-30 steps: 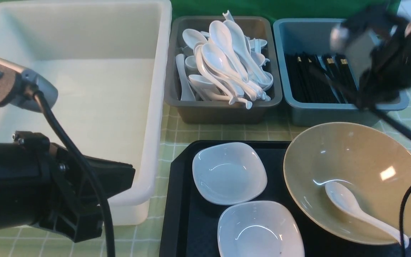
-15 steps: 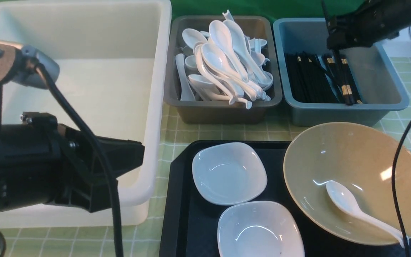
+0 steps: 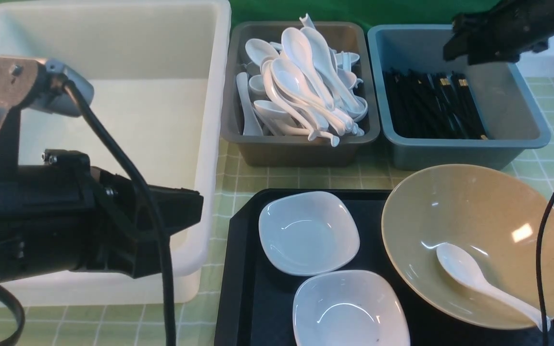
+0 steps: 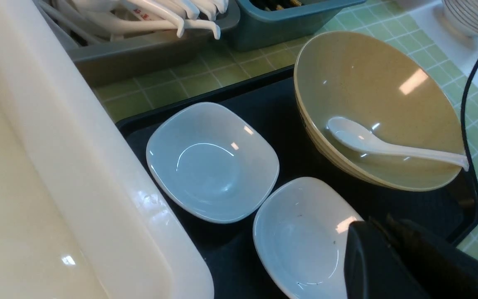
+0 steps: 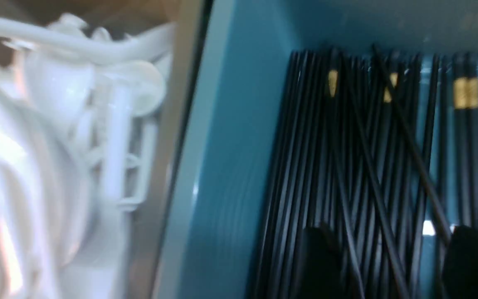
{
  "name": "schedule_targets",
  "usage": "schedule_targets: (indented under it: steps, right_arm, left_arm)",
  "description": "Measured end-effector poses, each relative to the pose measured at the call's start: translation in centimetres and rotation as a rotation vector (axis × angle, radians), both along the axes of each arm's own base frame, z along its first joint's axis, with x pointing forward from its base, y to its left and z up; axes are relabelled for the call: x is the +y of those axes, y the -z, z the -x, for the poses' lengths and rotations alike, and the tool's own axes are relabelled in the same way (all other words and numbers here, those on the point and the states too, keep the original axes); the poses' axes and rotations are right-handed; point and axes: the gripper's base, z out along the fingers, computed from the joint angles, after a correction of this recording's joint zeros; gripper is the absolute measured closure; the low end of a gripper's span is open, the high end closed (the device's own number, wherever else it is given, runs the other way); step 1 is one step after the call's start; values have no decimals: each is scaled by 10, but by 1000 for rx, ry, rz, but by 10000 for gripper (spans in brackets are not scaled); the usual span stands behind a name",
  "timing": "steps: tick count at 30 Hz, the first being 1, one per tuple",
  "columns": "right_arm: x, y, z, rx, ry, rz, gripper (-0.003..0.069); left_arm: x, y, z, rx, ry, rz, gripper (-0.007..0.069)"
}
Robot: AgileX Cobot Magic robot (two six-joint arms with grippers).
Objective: On green table put chopsticks spoon bowls plates into blue grey white boxes.
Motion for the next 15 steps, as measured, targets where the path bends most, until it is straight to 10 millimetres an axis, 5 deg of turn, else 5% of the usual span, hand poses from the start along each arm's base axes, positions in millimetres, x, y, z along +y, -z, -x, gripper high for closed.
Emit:
schedule_targets:
  steps: [6,9,15]
  right_arm:
    - [16,-55,58,109,-269,54,204]
    - [32,-57,80,170,-368,65,204]
    - [70,-23,135,334,-500,137,202]
  left_arm:
    - [2,1,-1,-21,2,-43,624]
    - [2,2,-1,-23,11,-56,624]
    - [6,5,8,-22,82,-141,624]
